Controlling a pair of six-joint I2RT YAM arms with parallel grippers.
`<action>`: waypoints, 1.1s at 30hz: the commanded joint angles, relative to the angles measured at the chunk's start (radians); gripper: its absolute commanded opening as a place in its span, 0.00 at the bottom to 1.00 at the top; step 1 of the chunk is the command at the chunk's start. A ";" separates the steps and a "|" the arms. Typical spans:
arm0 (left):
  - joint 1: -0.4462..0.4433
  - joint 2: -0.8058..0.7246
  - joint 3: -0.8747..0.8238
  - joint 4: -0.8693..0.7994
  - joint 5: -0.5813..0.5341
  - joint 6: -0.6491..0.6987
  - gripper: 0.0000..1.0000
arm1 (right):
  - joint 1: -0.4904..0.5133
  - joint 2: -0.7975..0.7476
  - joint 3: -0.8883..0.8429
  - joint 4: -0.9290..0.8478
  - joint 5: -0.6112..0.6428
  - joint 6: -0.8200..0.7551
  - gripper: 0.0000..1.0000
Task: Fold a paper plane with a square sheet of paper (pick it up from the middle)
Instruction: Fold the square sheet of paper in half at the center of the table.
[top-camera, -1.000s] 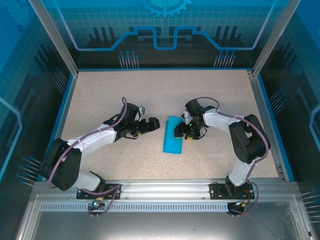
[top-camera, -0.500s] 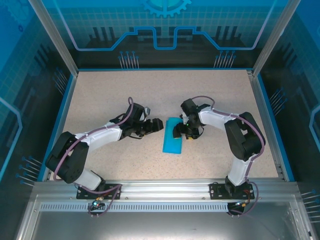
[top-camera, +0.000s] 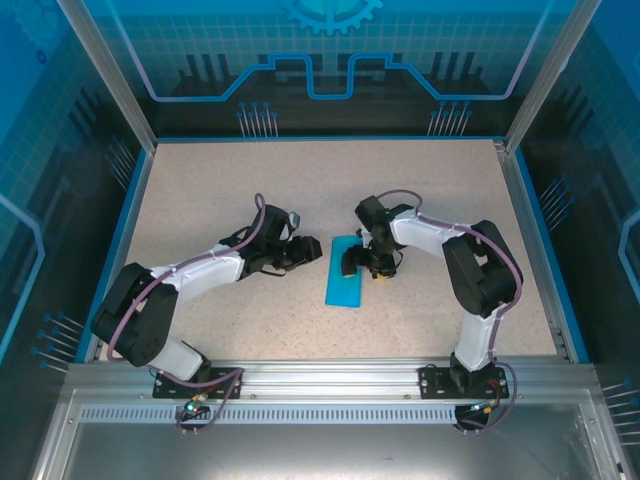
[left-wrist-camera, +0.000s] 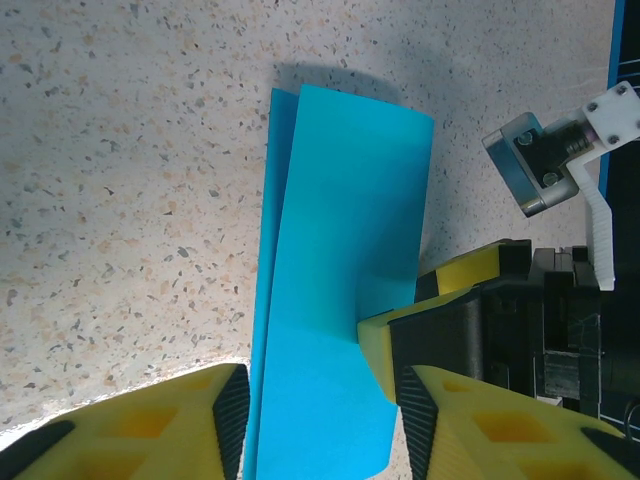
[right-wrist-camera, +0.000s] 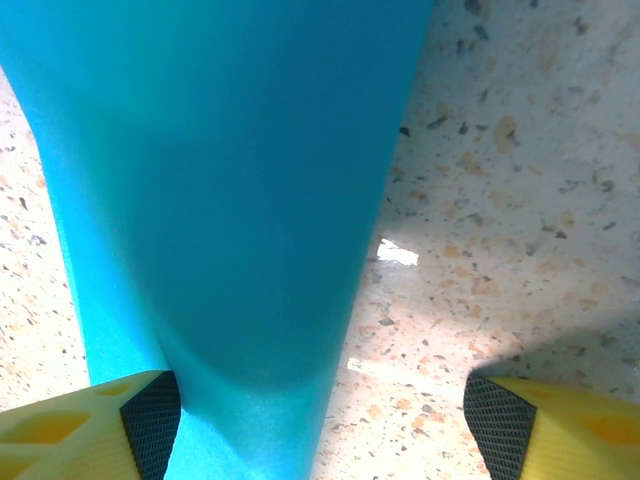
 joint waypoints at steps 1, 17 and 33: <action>-0.007 0.010 0.014 0.013 0.032 -0.010 0.46 | 0.022 0.083 -0.029 0.009 0.036 0.024 0.82; -0.015 0.076 0.045 0.032 0.062 -0.023 0.38 | 0.034 0.158 0.018 -0.055 0.107 0.014 0.88; -0.037 0.222 0.124 0.012 0.084 -0.087 0.12 | 0.034 0.181 0.011 -0.051 0.120 0.027 0.88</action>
